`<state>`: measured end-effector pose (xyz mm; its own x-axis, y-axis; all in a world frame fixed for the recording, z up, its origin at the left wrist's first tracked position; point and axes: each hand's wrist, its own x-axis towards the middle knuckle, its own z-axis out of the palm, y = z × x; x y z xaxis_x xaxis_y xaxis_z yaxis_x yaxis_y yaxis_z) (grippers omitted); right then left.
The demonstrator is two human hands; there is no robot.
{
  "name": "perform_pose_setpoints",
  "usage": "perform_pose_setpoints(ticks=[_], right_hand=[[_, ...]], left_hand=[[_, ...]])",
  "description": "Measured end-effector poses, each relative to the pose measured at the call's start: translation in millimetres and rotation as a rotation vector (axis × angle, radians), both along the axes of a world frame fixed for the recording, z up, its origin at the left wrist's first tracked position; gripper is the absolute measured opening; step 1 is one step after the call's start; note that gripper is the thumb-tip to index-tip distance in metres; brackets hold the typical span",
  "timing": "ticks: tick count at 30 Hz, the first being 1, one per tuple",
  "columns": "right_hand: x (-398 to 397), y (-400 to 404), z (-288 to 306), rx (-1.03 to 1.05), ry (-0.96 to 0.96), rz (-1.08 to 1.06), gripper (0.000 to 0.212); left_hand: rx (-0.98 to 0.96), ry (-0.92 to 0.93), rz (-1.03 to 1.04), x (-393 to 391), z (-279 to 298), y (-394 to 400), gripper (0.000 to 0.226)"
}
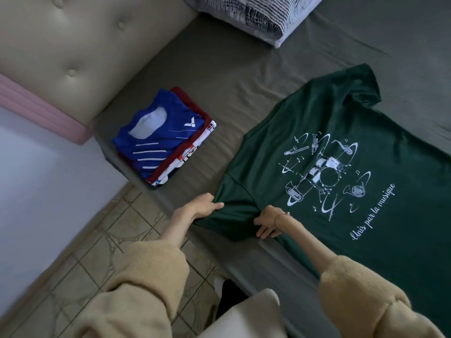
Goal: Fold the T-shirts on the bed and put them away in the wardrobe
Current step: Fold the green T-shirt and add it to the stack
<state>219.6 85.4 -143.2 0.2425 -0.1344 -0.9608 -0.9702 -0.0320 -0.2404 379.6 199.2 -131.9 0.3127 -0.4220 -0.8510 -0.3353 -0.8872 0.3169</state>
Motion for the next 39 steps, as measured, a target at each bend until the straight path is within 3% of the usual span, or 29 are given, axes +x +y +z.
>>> perform_pose_setpoints(ticks=[4, 8, 11, 13, 16, 23, 27, 31, 34, 39], right_hand=[[-3.0, 11.1, -1.2, 0.066, 0.101, -0.038, 0.03], [-5.8, 27.6, -2.5, 0.071, 0.113, -0.343, 0.021], [-6.6, 39.1, -7.9, 0.049, 0.1, -0.695, 0.025], [-6.2, 39.5, -12.1, 0.031, 0.072, -0.777, 0.022], [-6.2, 36.5, -14.8, -0.034, 0.102, -0.676, 0.027], [-3.4, 38.1, -1.9, -0.208, 0.124, -0.086, 0.022], [1.8, 22.6, 1.8, -0.254, 0.094, 0.098, 0.03], [16.4, -11.6, 0.7, -0.325, 0.051, 0.11, 0.008], [29.3, -45.1, -4.0, -0.483, -0.02, 0.073, 0.032], [52.6, -87.6, -14.6, -0.489, -0.124, -0.1, 0.031]], left_hand=[[0.087, -0.228, -0.123, -8.0, 2.1, 9.1, 0.043], [0.136, -0.354, -0.175, -18.2, -0.7, 16.3, 0.037], [0.15, -0.48, -0.206, -25.5, 0.3, 18.4, 0.03], [0.167, -0.512, -0.195, -27.4, -0.9, 19.6, 0.029], [0.212, -0.538, -0.2, -29.2, -1.3, 17.2, 0.026], [0.368, -0.551, -0.198, -31.6, -3.8, -7.8, 0.027], [0.177, -0.597, 0.003, -27.1, -4.5, -33.7, 0.04], [-0.084, -0.462, 0.243, -7.8, -6.5, -74.8, 0.048], [-0.197, -0.222, 0.367, 8.9, -8.3, -101.0, 0.03], [-0.23, -0.045, 0.339, 32.7, -22.7, -118.0, 0.022]])
